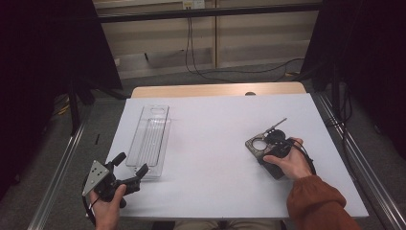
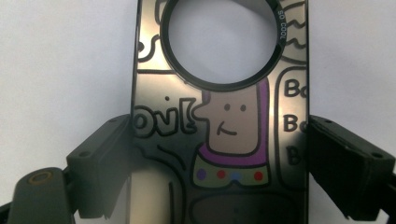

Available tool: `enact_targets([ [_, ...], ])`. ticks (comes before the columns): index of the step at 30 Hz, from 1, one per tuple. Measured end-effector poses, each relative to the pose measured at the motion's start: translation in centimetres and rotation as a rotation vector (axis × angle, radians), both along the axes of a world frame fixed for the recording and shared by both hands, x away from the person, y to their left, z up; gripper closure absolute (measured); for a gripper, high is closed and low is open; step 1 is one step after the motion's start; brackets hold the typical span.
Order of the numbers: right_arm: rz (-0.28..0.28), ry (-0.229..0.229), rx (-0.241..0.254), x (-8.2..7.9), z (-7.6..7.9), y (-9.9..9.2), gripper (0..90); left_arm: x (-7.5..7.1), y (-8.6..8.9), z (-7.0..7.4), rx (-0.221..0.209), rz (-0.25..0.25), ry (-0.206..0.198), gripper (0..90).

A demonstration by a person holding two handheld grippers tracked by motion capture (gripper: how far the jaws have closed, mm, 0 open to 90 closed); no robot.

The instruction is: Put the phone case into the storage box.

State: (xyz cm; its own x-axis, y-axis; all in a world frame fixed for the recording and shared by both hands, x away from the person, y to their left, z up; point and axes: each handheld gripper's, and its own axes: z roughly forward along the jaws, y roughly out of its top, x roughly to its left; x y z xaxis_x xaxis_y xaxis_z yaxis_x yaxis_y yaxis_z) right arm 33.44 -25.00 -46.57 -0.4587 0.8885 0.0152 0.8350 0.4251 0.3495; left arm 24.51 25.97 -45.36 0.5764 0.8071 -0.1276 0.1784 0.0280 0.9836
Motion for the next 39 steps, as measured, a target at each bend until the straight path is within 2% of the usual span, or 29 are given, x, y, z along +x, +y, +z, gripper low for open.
enact_targets([
  [7,0.013,-0.020,0.003,-0.2,0.0,-0.1,12.3,0.0,0.1,0.0,-0.004,0.006,-0.003,3.9],
  [10,0.010,-0.009,0.005,-0.3,0.2,-0.2,12.3,-0.1,0.2,0.1,-0.003,0.011,-0.005,3.9],
  [11,0.009,-0.022,0.028,-0.3,0.2,-0.3,12.3,-0.1,0.2,0.0,-0.011,0.008,-0.005,3.9],
  [15,0.027,-0.043,0.066,-0.5,0.7,-0.1,12.3,0.0,0.3,0.0,-0.011,0.013,-0.001,3.9],
  [23,0.048,-0.091,0.092,-0.8,1.3,-0.2,12.3,-0.1,0.4,0.1,0.000,0.012,-0.003,3.9],
  [25,0.026,-0.108,0.117,-0.9,1.6,-0.3,12.3,-0.1,0.4,0.1,0.000,0.010,-0.001,3.9],
  [26,0.043,-0.123,0.120,-0.8,1.7,-0.5,12.3,-0.1,0.3,0.1,-0.007,0.012,-0.002,3.9],
  [30,0.032,-0.131,0.131,-1.0,1.9,-0.6,12.3,-0.1,0.3,0.1,-0.005,0.012,-0.002,3.9],
  [34,0.053,-0.155,0.142,-1.1,2.2,-0.6,12.3,-0.1,0.3,0.1,-0.007,0.012,-0.002,3.9],
  [37,0.079,-0.202,0.168,-1.2,2.5,-0.5,12.3,-0.2,0.3,0.1,-0.012,0.015,-0.002,3.9],
  [38,0.079,-0.202,0.168,-1.2,2.5,-0.5,12.3,-0.2,0.3,0.1,-0.012,0.015,-0.002,3.9],
  [39,0.075,-0.215,0.193,-1.3,2.6,-0.5,12.3,-0.2,0.3,0.1,-0.017,0.018,-0.003,3.9],
])
